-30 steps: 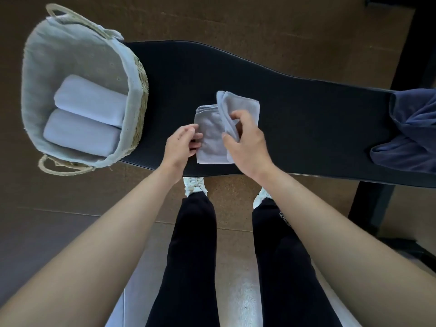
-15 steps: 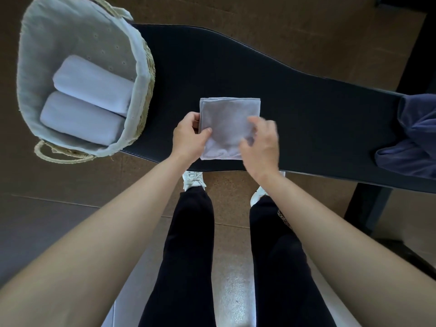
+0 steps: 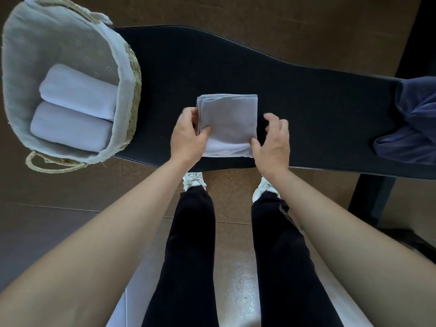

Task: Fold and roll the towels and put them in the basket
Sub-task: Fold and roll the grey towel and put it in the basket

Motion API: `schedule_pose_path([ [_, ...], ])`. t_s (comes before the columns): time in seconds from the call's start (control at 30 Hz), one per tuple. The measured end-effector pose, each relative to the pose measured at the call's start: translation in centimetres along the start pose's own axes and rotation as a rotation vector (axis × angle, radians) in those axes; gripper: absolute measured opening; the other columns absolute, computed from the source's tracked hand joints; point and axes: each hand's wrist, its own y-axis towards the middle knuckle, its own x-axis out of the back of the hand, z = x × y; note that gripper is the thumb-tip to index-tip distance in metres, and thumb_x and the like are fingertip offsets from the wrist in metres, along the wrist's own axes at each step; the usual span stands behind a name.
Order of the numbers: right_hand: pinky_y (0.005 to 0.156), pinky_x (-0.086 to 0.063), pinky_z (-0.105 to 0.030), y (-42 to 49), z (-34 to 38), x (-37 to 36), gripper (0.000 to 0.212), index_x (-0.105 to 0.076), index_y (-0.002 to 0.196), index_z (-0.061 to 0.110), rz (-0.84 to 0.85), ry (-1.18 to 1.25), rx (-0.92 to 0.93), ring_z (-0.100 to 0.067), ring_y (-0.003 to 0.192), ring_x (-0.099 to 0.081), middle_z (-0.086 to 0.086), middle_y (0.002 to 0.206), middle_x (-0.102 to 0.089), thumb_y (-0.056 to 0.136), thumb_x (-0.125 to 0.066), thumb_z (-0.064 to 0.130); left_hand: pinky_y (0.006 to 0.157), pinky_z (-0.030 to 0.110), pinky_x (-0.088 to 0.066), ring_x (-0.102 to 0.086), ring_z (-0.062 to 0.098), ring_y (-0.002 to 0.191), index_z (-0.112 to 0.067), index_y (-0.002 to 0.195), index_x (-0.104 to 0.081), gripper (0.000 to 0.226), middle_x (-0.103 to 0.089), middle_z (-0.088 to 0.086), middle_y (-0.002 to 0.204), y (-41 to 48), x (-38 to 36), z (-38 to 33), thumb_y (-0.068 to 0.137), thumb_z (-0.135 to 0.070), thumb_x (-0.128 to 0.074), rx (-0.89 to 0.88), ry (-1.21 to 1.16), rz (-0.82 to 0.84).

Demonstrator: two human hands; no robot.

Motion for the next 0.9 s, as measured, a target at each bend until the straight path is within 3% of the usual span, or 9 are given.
schedule_pose_path([
  [0.1, 0.098, -0.047, -0.042, 0.1, 0.6, -0.1, 0.061, -0.051, 0.143, 0.013, -0.113, -0.182, 0.382, -0.031, 0.120, -0.047, -0.011, 0.136, -0.053, 0.086, -0.072, 0.012, 0.072, 0.036, -0.054, -0.057, 0.023, 0.097, -0.018, 0.125, -0.050, 0.049, -0.053, 0.008, 0.115, 0.0, -0.4, 0.4, 0.085, -0.024, -0.077, -0.298, 0.375, -0.217],
  [0.17, 0.110, -0.037, -0.046, 0.7, 0.5, -0.5, 0.065, -0.046, 0.151, 0.017, -0.042, -0.291, 0.561, -0.032, 0.138, -0.037, -0.007, 0.155, -0.045, 0.091, -0.069, 0.026, 0.080, 0.039, -0.051, -0.055, 0.030, 0.100, -0.019, 0.126, -0.049, 0.048, -0.057, 0.013, 0.115, 0.0, -0.5, 0.3, 0.085, -0.024, -0.075, -0.594, 0.540, -0.223],
  [0.27, 0.122, -0.020, -0.054, 2.0, -0.6, -0.7, 0.081, -0.022, 0.162, 0.024, 0.171, -0.504, 0.597, -0.034, 0.155, -0.015, 0.001, 0.171, -0.017, 0.095, -0.060, 0.049, 0.107, 0.045, -0.042, -0.043, 0.032, 0.134, -0.021, 0.145, -0.049, 0.063, -0.051, 0.010, 0.148, 0.6, -0.8, 0.9, 0.090, -0.042, -0.069, -0.744, 0.687, 0.035],
  [0.4, 0.127, -0.004, -0.056, 3.4, -1.7, -0.1, 0.100, 0.001, 0.164, 0.031, 0.310, -0.565, 0.571, -0.036, 0.158, 0.004, -0.001, 0.173, 0.007, 0.091, -0.055, 0.069, 0.128, 0.048, -0.015, -0.012, 0.030, 0.158, -0.020, 0.165, -0.015, 0.091, -0.010, 0.008, 0.173, 1.5, -0.3, 1.7, 0.094, -0.062, -0.054, -0.709, 0.873, 0.285],
  [0.5, 0.125, -0.010, -0.054, 4.0, -0.8, 0.5, 0.117, 0.005, 0.162, 0.037, 0.325, -0.530, 0.460, -0.039, 0.155, -0.001, -0.011, 0.170, 0.009, 0.078, -0.067, 0.074, 0.129, 0.050, -0.005, 0.002, 0.029, 0.159, -0.027, 0.165, 0.002, 0.105, 0.007, 0.007, 0.173, 2.4, 0.0, 1.2, 0.088, -0.070, -0.056, -0.650, 0.909, 0.341],
  [0.57, 0.118, -0.028, -0.051, 3.9, 0.1, 0.7, 0.118, -0.005, 0.162, 0.038, 0.287, -0.457, 0.340, -0.036, 0.145, -0.023, -0.013, 0.162, -0.013, 0.073, -0.077, 0.066, 0.129, 0.052, -0.002, 0.005, 0.032, 0.159, -0.033, 0.164, 0.005, 0.113, 0.011, 0.007, 0.172, 3.1, -0.1, 0.6, 0.082, -0.075, -0.061, -0.589, 0.917, 0.338],
  [0.67, 0.098, -0.049, -0.040, 3.0, 0.6, 0.8, 0.102, -0.020, 0.160, 0.039, 0.267, -0.186, 0.208, -0.023, 0.116, -0.046, -0.005, 0.130, -0.039, 0.080, -0.083, 0.040, 0.127, 0.057, -0.003, 0.005, 0.039, 0.157, -0.043, 0.162, 0.007, 0.119, 0.013, 0.005, 0.172, 3.6, 0.1, 0.0, 0.073, -0.085, -0.060, -0.544, 0.969, 0.307],
  [0.8, 0.085, -0.048, -0.021, 1.6, 1.2, 0.8, 0.096, -0.017, 0.161, 0.041, 0.352, 0.260, -0.049, -0.012, 0.107, -0.054, -0.002, 0.125, -0.047, 0.089, -0.077, 0.017, 0.124, 0.061, -0.006, 0.000, 0.044, 0.155, -0.049, 0.160, 0.007, 0.124, 0.015, 0.006, 0.172, 3.2, 0.0, -0.2, 0.065, -0.089, -0.061, -0.493, 0.979, 0.269],
  [0.9, 0.085, -0.056, -0.025, 1.3, 2.0, 0.8, 0.095, -0.015, 0.160, 0.030, 0.304, 0.479, -0.240, -0.011, 0.103, -0.062, -0.002, 0.114, -0.059, 0.089, -0.077, 0.019, 0.123, 0.061, -0.010, -0.004, 0.043, 0.155, -0.047, 0.160, 0.008, 0.128, 0.014, 0.008, 0.171, 2.8, -0.4, -0.3, 0.061, -0.091, -0.060, -0.457, 0.973, 0.239],
])
